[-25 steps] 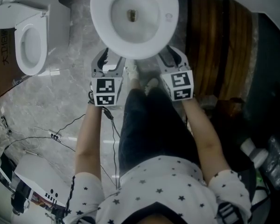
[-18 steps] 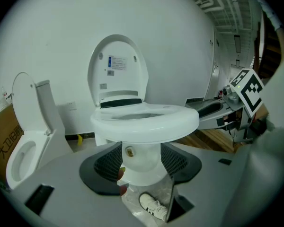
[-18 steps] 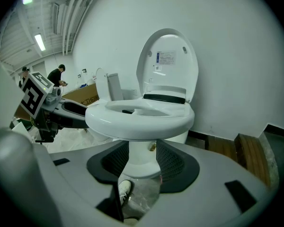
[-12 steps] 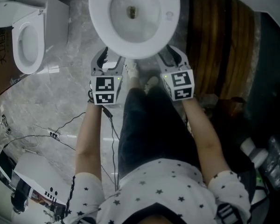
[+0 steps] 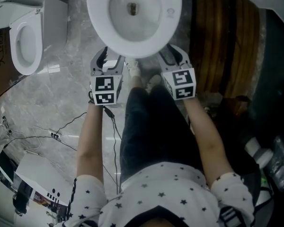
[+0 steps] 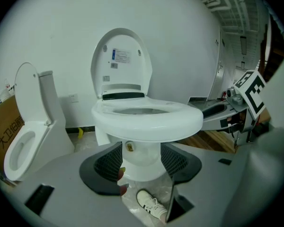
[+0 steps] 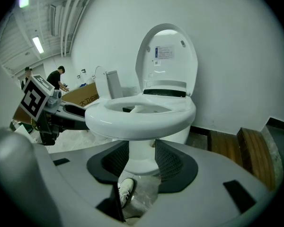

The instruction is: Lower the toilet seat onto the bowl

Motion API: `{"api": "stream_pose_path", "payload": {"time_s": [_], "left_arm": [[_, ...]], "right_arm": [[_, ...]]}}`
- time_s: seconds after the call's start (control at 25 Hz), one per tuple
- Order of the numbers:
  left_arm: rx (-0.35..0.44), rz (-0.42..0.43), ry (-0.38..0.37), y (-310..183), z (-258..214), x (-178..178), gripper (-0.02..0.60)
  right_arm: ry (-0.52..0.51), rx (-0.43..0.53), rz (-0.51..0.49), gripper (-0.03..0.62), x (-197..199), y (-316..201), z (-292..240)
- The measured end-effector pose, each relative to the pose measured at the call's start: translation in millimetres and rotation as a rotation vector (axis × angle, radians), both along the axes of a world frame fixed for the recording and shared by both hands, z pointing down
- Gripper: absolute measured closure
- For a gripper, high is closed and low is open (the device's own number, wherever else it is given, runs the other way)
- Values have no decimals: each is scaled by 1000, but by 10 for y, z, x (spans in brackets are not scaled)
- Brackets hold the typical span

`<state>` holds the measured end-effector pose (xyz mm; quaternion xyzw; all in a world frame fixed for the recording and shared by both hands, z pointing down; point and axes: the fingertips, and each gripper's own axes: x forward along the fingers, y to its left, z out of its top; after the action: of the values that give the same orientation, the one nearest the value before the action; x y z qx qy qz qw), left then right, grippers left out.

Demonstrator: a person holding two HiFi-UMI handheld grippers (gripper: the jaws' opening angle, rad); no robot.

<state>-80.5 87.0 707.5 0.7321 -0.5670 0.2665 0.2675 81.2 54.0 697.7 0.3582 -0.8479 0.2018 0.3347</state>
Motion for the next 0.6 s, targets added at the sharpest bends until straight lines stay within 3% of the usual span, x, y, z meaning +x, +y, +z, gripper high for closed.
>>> {"api": "stream_pose_path", "payload": {"time_s": [0.6], "left_arm": [[-25, -9, 27, 102, 241, 48, 324]], "right_arm": [[8, -18, 6, 418, 17, 51, 260]]}}
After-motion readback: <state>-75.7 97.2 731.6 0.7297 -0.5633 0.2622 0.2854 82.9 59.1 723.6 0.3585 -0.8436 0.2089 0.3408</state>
